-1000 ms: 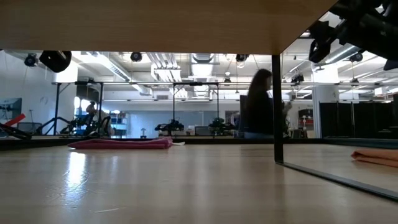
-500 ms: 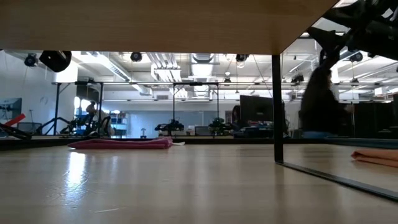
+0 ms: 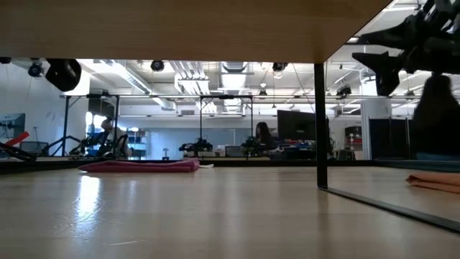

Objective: Stack small to large cups/mugs on shelf
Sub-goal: Return to Home Position

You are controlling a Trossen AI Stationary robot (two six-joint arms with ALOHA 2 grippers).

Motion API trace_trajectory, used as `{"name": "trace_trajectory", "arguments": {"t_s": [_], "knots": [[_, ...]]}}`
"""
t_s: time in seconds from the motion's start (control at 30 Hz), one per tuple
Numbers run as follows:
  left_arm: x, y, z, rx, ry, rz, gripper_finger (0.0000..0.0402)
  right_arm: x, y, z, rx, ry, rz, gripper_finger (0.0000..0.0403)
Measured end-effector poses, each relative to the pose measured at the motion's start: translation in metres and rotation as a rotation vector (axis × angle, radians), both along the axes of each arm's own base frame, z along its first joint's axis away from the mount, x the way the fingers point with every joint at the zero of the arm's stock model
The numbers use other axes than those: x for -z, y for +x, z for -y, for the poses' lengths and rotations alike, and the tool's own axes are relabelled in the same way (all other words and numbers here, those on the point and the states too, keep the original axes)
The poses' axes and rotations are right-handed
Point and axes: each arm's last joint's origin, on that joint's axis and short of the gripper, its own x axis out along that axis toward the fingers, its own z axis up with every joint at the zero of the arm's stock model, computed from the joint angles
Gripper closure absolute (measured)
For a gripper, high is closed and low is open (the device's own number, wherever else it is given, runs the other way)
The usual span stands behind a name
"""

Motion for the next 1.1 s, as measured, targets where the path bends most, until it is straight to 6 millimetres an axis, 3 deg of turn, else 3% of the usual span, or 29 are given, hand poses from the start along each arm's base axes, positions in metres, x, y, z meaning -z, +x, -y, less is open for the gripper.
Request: {"name": "trace_trajectory", "arguments": {"t_s": [0.47, 1.1], "knots": [[0.016, 0.002, 0.001, -0.015, 0.096, -0.156, 0.0328, 0.019, 0.004, 0.002, 0.027, 0.061, -0.2, 0.0225], [0.017, 0.003, 0.001, -0.013, 0.1, -0.165, 0.0328, 0.022, 0.006, 0.003, 0.026, 0.073, -0.232, 0.0225]]}}
